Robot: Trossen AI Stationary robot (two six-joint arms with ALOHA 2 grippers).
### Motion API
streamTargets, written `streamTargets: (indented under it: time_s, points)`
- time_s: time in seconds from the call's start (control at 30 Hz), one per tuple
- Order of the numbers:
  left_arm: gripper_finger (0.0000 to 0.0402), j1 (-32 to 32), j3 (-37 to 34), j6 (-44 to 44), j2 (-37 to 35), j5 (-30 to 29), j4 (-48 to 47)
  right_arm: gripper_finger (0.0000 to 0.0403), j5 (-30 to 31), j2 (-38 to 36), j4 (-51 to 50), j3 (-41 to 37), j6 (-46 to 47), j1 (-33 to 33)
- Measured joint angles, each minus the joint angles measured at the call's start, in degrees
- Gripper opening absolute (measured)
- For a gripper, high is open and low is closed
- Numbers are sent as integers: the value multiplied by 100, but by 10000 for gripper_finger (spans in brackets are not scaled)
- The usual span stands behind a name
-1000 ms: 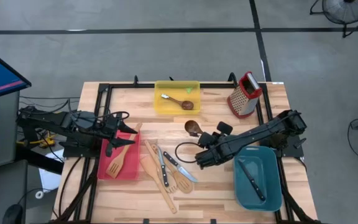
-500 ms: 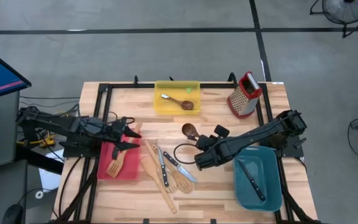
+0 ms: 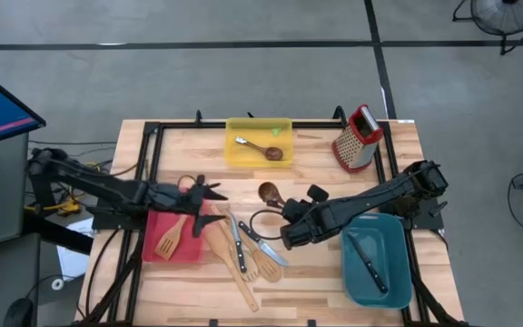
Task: Pick & Place Kitchen Items
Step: Put the brown serving spoon into the yellow bin
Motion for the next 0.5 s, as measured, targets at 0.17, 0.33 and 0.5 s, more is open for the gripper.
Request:
streamTargets:
  time_s: [0.17,0.33,0.5]
  points:
    - [280,0,-2,-7,826,0,777,48,0,0,34,193,-247,-17]
    - [287,0,-2,2,1415,7,1629,48,2,0,64,382,-446,-60]
    - [287,56,0,136,1880,10,2116,48,2,0,195,455,-673,-98]
